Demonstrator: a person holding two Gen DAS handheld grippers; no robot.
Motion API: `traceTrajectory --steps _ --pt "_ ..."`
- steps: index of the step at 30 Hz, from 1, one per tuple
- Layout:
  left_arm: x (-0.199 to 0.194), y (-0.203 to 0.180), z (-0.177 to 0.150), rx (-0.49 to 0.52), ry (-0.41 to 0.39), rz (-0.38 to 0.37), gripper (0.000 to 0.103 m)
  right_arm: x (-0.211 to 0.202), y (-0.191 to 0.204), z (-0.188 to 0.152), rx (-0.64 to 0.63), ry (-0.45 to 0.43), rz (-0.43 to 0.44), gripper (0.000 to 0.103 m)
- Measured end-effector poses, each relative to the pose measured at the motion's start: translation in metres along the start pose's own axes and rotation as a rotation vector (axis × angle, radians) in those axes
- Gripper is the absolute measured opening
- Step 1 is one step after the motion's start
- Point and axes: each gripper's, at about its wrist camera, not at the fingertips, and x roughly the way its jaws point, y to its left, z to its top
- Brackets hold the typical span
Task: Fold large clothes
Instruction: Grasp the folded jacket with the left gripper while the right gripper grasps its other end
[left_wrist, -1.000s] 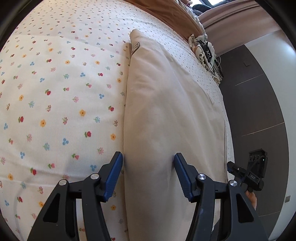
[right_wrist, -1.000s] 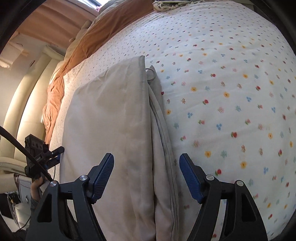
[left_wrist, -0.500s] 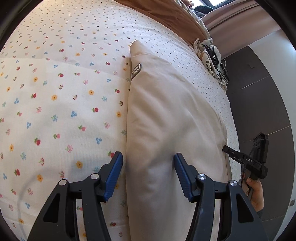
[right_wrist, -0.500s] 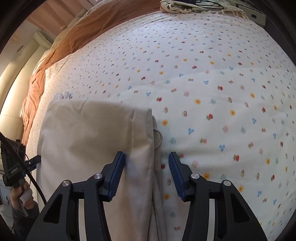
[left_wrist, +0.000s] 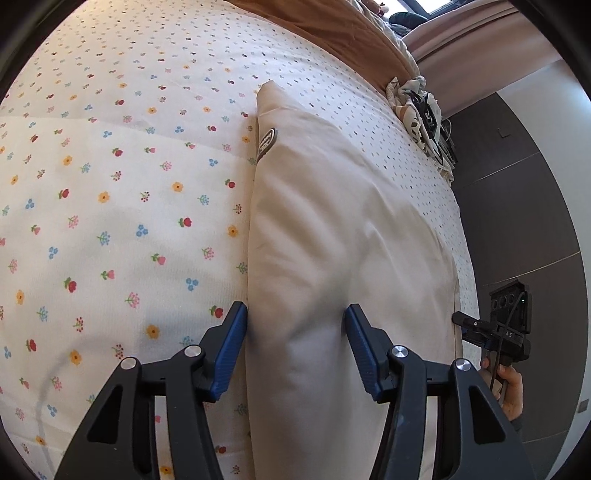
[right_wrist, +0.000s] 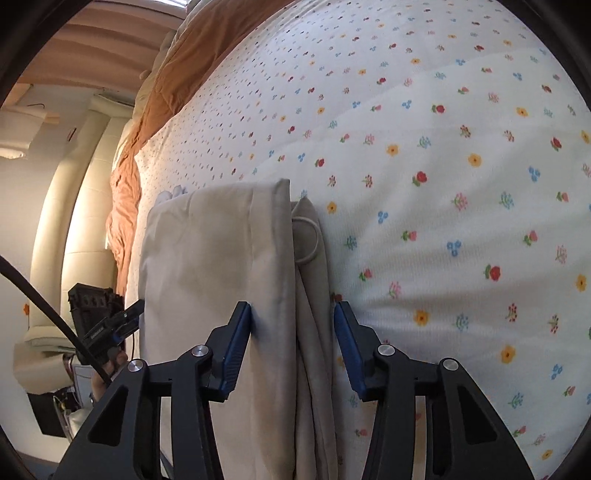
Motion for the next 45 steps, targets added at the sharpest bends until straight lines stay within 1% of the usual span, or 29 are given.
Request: traceTrajectory --steps 2,5,9,11,12,13,16,17,18,19,21,22,24,26,31,35,39,42,45 --pt "0.000 -0.001 0.000 0.004 0.000 0.006 0.054 0.004 -0.004 -0.001 -0.004 0.020 0.030 0.044" --pt "0.002 -0.005 0.001 0.012 -0.003 0.023 0.054 0.013 -0.005 0.004 0.003 0.033 0.054 0.044" --pt "0.006 -0.009 0.007 0.002 -0.005 0.051 0.054 0.031 -0.008 0.023 0.031 0.039 0.125 0.044" --pt "0.009 -0.012 0.011 0.006 -0.004 0.073 0.054 0.040 -0.009 0.031 0.037 0.039 0.144 0.044" --pt "0.010 -0.012 0.012 0.004 -0.002 0.081 0.052 0.045 -0.009 0.034 0.041 0.042 0.147 0.044" --pt "0.012 -0.011 0.013 0.002 -0.002 0.089 0.051 0.050 -0.010 0.035 0.040 0.044 0.144 0.044" --pt "0.014 -0.016 0.014 0.017 -0.006 0.124 0.044 0.050 -0.007 0.035 0.034 0.041 0.112 0.043" --pt "0.014 -0.019 0.013 0.029 -0.010 0.142 0.041 0.050 -0.003 0.034 0.018 0.036 0.082 0.041" --pt "0.014 -0.022 0.012 0.042 -0.014 0.157 0.037 0.048 0.003 0.031 0.003 0.028 0.053 0.035" --pt "0.013 -0.025 0.012 0.054 -0.019 0.170 0.035 0.043 0.009 0.026 -0.007 0.019 0.035 0.027" --pt "0.009 -0.032 0.011 0.074 -0.032 0.187 0.027 0.035 0.020 0.019 -0.027 -0.011 0.018 0.018" --pt "0.007 -0.036 0.010 0.083 -0.038 0.194 0.025 0.031 0.025 0.015 -0.034 -0.027 0.018 0.014" --pt "-0.001 -0.043 0.009 0.103 -0.055 0.195 0.019 0.023 0.036 0.006 -0.053 -0.060 0.003 0.013" --pt "-0.011 -0.053 0.006 0.135 -0.078 0.195 0.017 0.013 0.048 -0.004 -0.078 -0.091 -0.012 0.011" --pt "-0.042 -0.070 -0.001 0.174 -0.121 0.170 0.015 -0.018 0.078 -0.040 -0.120 -0.165 -0.003 0.010" --pt "-0.073 -0.085 -0.010 0.198 -0.162 0.137 0.014 -0.046 0.103 -0.075 -0.143 -0.239 -0.023 0.010" --pt "-0.100 -0.102 -0.021 0.228 -0.197 0.096 0.014 -0.074 0.128 -0.117 -0.189 -0.318 -0.059 0.010" --pt "-0.121 -0.113 -0.032 0.257 -0.222 0.059 0.013 -0.096 0.144 -0.151 -0.212 -0.367 -0.063 0.009" --pt "-0.143 -0.123 -0.045 0.279 -0.268 0.033 0.013 -0.115 0.160 -0.181 -0.231 -0.419 -0.069 0.009"
